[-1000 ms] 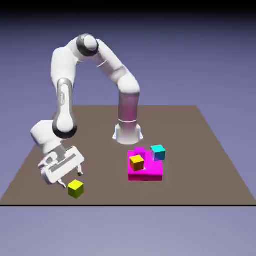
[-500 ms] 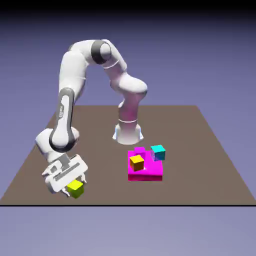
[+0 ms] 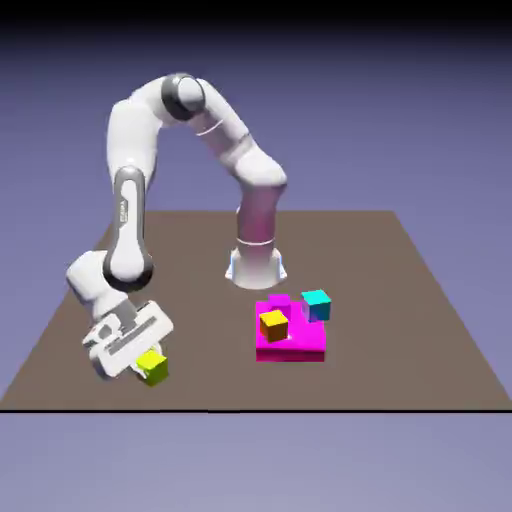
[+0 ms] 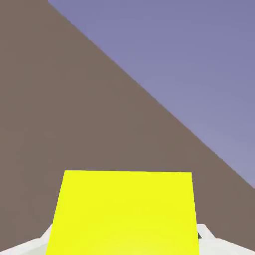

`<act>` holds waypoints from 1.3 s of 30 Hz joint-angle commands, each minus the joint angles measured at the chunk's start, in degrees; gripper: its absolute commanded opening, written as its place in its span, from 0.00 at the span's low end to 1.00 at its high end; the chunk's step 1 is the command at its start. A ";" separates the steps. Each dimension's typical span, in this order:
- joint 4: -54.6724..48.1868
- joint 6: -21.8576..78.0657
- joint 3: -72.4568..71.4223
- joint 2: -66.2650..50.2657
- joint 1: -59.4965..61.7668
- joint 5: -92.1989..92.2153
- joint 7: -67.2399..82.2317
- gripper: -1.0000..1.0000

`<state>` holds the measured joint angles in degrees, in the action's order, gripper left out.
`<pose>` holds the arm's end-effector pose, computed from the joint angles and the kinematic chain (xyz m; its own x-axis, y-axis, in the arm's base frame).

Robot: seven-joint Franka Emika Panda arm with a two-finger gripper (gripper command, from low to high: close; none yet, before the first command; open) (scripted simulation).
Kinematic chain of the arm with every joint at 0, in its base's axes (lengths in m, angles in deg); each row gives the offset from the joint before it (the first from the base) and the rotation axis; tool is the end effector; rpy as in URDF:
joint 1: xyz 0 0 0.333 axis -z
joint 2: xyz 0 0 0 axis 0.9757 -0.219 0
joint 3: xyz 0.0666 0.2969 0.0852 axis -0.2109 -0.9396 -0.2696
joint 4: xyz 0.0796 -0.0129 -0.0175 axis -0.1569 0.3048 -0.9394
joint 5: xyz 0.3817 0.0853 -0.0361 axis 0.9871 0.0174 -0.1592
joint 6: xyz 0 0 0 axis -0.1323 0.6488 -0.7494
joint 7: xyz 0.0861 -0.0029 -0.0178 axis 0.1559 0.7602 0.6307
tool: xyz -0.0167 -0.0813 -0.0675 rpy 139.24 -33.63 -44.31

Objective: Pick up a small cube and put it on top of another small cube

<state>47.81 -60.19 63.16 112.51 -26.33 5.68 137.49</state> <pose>0.4295 -0.2927 0.1249 0.9128 0.0472 0.4057 0.2601 -0.8331 -0.4882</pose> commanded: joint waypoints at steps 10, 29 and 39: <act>3.61 -3.41 -16.35 1.53 15.42 -9.83 -8.81 0.00; 19.17 -15.26 -55.80 0.37 29.41 22.14 -7.80 0.00; 27.35 -21.50 -76.56 -0.23 36.78 38.97 -7.27 0.00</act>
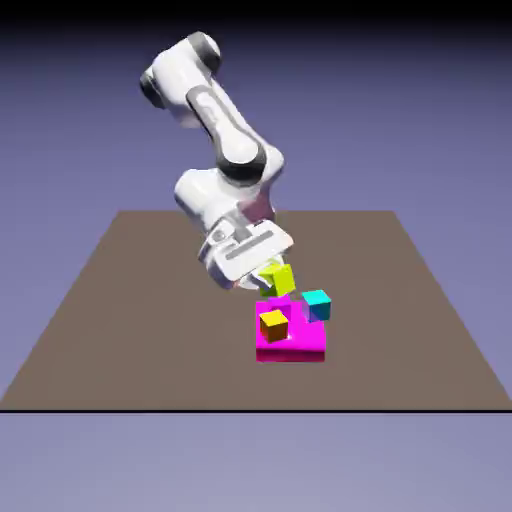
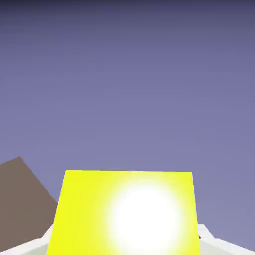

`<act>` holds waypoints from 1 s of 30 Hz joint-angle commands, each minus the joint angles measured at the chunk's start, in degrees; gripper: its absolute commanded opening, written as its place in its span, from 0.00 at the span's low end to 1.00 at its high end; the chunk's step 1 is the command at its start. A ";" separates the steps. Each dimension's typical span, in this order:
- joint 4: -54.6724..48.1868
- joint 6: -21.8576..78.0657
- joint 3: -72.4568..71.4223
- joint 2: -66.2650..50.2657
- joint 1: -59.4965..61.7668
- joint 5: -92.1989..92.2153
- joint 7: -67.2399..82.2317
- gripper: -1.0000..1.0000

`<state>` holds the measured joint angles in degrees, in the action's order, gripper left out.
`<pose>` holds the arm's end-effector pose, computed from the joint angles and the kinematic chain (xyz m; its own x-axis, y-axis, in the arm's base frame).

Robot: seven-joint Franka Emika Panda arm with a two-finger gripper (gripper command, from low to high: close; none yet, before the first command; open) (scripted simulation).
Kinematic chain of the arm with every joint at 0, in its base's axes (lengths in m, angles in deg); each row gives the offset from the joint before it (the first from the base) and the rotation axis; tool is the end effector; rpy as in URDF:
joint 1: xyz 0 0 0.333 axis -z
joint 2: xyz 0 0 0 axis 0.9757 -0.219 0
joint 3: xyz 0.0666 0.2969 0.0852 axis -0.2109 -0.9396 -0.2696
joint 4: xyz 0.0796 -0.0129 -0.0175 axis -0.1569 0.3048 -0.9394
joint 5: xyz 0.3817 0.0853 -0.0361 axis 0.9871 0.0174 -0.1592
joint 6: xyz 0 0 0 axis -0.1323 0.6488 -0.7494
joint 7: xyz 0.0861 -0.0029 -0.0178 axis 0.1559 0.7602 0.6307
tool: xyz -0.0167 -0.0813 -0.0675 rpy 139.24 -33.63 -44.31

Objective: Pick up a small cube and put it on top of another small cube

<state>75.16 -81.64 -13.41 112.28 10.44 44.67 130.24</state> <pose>0.4117 -0.0064 0.3314 0.8042 -0.1953 0.5614 0.2730 -0.7176 -0.6407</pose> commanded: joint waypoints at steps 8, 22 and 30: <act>6.55 -5.05 -16.61 -0.49 5.89 13.45 0.41 0.00; 18.01 -13.78 -45.68 -1.34 16.20 37.01 1.15 0.00; 20.68 -13.30 -59.69 -2.30 24.99 44.90 1.71 0.00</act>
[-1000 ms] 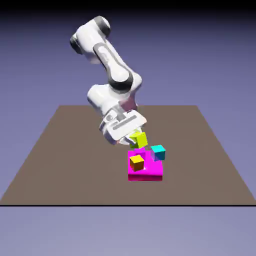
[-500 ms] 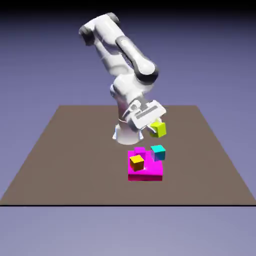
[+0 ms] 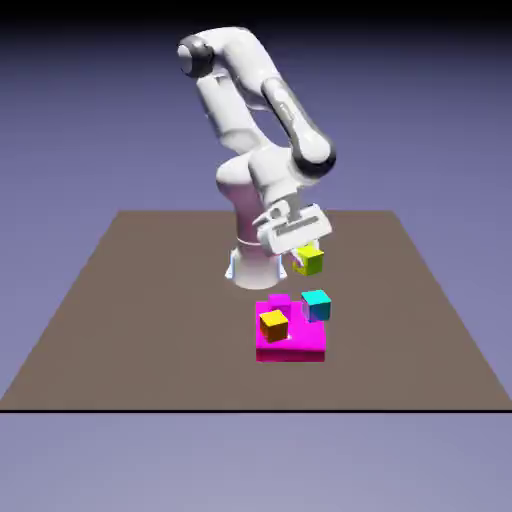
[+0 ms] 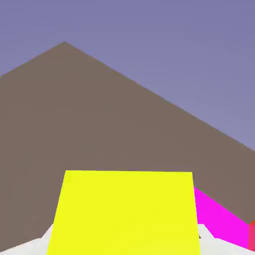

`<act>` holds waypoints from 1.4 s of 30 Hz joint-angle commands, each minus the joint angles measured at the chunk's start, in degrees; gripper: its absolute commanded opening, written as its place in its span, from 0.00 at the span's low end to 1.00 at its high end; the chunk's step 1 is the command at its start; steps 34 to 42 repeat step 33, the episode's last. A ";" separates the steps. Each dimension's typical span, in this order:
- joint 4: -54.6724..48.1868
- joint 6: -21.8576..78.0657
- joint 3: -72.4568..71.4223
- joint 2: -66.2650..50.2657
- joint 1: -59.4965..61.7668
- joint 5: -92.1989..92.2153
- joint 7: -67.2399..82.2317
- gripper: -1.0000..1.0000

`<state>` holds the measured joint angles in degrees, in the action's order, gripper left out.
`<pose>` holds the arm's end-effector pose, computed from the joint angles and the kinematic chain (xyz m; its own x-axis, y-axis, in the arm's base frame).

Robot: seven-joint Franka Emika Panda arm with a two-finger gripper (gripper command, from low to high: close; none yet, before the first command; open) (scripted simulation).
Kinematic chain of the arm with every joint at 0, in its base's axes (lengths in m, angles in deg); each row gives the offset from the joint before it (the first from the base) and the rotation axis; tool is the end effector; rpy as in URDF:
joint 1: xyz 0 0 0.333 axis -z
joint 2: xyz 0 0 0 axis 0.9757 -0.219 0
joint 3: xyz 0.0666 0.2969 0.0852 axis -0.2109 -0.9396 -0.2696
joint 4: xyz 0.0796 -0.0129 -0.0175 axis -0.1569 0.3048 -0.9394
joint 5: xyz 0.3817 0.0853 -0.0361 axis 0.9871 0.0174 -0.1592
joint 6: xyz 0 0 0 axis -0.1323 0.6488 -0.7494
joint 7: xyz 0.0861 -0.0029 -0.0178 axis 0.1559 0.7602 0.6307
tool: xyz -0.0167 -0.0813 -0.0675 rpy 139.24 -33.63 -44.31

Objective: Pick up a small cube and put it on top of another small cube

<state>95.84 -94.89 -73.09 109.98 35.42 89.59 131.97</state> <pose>0.2355 0.0833 0.2918 0.8693 -0.1716 0.4635 0.0584 -0.8956 -0.4410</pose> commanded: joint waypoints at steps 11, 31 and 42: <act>-1.46 10.30 -22.83 -2.70 22.12 5.77 1.28 0.00; -4.07 28.87 -63.77 -7.54 61.79 16.18 3.62 0.00; -4.07 28.87 -63.78 -7.54 61.79 16.19 3.62 1.00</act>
